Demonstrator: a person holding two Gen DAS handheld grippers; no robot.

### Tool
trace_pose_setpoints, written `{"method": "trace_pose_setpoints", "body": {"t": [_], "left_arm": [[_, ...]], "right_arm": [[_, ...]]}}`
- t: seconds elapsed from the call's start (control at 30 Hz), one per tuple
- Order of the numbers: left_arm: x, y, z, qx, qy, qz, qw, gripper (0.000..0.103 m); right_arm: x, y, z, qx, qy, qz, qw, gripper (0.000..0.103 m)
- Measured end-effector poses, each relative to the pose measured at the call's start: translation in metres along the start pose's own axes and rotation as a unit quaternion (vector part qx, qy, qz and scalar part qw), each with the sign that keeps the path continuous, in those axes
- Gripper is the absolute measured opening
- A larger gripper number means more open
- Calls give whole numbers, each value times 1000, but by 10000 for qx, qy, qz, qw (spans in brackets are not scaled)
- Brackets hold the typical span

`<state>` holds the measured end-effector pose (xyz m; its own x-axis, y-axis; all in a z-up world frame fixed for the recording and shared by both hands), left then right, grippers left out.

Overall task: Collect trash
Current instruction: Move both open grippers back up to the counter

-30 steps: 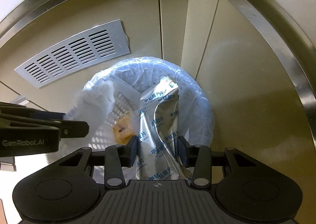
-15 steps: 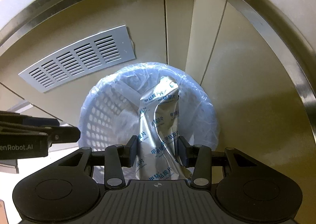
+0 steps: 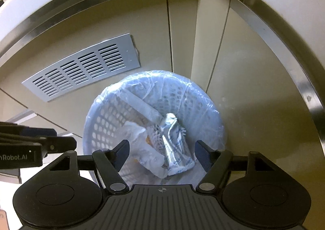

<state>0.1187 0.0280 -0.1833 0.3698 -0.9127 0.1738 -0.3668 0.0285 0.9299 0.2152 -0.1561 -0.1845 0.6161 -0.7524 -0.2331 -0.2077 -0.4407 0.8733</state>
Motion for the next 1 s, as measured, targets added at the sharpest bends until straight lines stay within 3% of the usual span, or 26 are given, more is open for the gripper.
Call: {"method": "trace_pose_setpoints", "body": {"t": [0.33,0.63,0.73,0.83,1.0], "left_arm": [[-3,23,-5,270,-35,102,9996,45],[4,72,-14,698,-267,377,9965,49],[11,92,-19,932,-446,553,9931,49],[20,117,-25,1318,-668,767,9860,57],[35,143,-47,1823,-878,827,9758,60]], "right_arm": [[-13,26,-7,243,175,-144,9994,71],[-33,95,-25,1026,471,-336,9930,71],[-37,121,-30,1341,527,-321,9890,71],[-37,144,-34,1695,568,-201,9837,71],[-28,170,-50,2161,425,96,9754,71]]}}
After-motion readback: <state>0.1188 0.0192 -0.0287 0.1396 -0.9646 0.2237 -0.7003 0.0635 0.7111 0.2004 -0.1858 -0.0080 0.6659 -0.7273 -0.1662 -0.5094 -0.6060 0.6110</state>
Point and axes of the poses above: each gripper's, at about its wrist camera, not at the fingertips, and y roughly against the way its jaws point, x to its right, z to its underside, the point moved 1 cm from there along -y, roughly the way its jaws point, and after that the axes turned 5 degrees about -z, right-handed, at the moved point
